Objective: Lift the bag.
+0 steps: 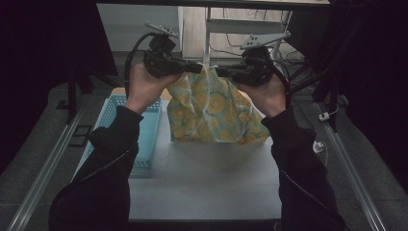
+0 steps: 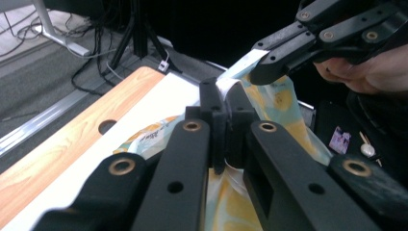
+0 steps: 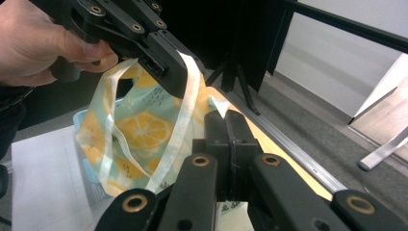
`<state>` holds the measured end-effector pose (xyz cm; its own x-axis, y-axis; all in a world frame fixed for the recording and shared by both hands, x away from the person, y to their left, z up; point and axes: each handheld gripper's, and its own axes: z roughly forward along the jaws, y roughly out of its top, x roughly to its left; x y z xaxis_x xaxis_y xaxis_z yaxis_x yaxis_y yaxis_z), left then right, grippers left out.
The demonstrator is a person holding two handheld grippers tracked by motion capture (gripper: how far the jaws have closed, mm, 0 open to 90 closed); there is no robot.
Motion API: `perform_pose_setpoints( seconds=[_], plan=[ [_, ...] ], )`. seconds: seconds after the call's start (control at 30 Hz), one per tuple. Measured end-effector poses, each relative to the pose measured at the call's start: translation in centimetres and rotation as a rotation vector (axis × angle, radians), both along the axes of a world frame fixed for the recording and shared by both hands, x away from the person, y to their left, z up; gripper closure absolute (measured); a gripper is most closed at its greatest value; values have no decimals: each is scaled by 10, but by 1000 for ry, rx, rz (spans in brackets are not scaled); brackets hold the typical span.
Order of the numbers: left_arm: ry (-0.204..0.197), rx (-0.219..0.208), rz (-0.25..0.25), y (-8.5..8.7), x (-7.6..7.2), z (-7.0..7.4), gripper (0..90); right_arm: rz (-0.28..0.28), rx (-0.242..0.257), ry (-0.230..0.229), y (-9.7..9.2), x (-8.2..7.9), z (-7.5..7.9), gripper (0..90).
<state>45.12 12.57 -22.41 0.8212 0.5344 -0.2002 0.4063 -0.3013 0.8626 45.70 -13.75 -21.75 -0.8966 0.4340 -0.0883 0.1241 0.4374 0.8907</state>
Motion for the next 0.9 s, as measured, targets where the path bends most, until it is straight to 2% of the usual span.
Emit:
perform_pose_setpoints(
  seconds=[0.17,0.37,0.43,0.5,0.6,0.77,0.9],
  plan=[
    [-23,-28,20,3,0,7,889,-7,3,-17,1,-1,8,900],
    [-66,-40,58,2,0,13,889,-18,19,-44,1,-3,17,900],
    [-86,-29,78,2,0,13,889,-24,21,-53,1,-3,18,900],
    [-86,-30,84,1,1,12,888,-27,20,-52,2,-3,18,900],
    [-82,-17,99,0,4,6,888,-36,8,-52,4,-1,13,900],
    [-65,11,101,-5,11,-8,887,-44,0,-20,5,7,-3,900],
    [-50,-5,89,-6,16,-16,886,-44,12,3,4,12,-12,900]
  ],
)
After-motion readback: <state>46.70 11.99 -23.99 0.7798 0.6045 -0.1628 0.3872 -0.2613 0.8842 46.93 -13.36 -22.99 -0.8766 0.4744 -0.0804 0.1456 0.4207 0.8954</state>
